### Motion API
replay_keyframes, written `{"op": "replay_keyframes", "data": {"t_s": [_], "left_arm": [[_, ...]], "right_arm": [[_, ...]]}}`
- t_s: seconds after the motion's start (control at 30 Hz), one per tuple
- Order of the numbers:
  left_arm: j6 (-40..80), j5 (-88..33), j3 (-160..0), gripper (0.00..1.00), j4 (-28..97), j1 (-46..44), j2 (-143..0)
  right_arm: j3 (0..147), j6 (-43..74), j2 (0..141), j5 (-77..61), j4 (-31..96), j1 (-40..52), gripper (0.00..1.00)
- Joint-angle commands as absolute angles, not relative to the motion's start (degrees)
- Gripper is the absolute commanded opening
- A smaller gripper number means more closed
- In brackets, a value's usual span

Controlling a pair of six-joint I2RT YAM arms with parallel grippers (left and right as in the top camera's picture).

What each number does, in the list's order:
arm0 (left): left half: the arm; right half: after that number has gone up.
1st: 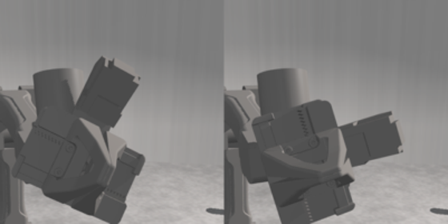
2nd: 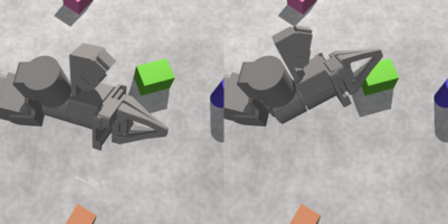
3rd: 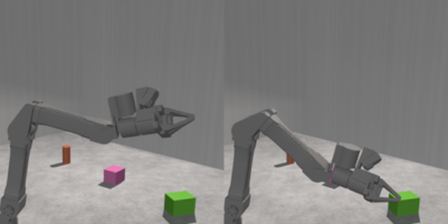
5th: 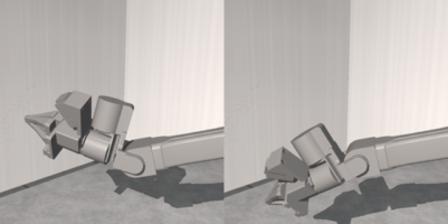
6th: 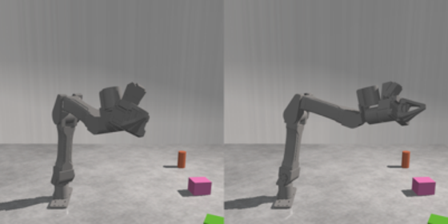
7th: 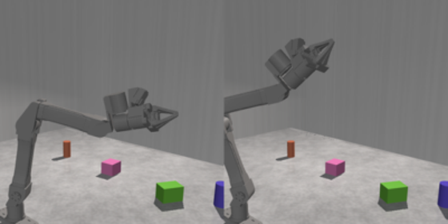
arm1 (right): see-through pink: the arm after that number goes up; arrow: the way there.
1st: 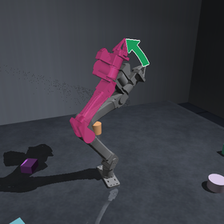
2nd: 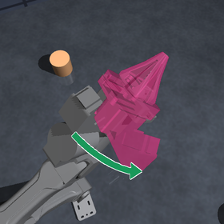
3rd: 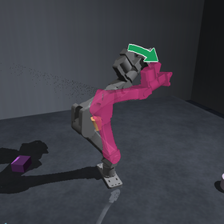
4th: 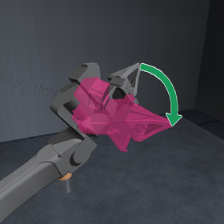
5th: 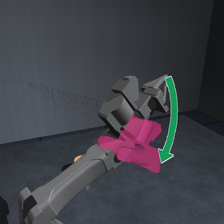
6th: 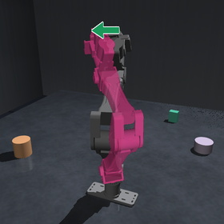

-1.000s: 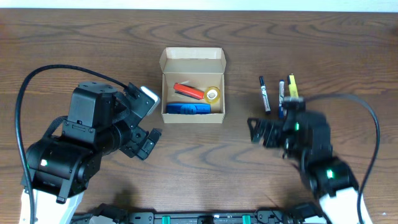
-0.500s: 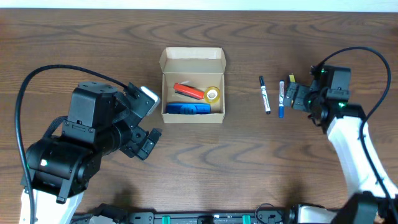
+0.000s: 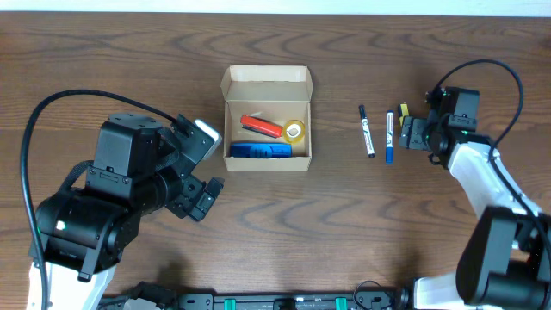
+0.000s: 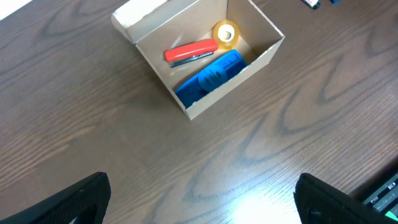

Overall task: Pack container
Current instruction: 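Reach the right gripper to the yellow highlighter and grasp it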

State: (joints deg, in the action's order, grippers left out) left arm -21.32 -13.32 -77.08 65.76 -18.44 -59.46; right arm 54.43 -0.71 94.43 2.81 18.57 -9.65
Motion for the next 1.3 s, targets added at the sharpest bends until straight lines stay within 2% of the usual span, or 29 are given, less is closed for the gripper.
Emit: {"op": "replay_keyframes", "data": {"t_s": [0.0, 0.23, 0.5, 1.27], "left_arm": [[-22.28, -13.1, -78.17, 0.95, 65.87, -18.28, -59.51], [-22.28, -13.13, -78.17, 0.95, 65.89, -18.28, -59.51], [-22.28, -13.13, -78.17, 0.95, 65.89, -18.28, -59.51], [-22.28, -13.1, -78.17, 0.95, 65.87, -18.28, -59.51]], "right_arm": [[55.59, -1.85, 97.69, 3.7, 17.1, -11.03, 0.88], [55.59, -2.48, 101.38, 3.14, 14.46, -11.2, 0.86], [55.59, -3.97, 103.28, 2.26, 12.73, -11.16, 0.75], [55.55, -4.97, 105.12, -0.71, 7.62, -9.74, 0.71]]}}
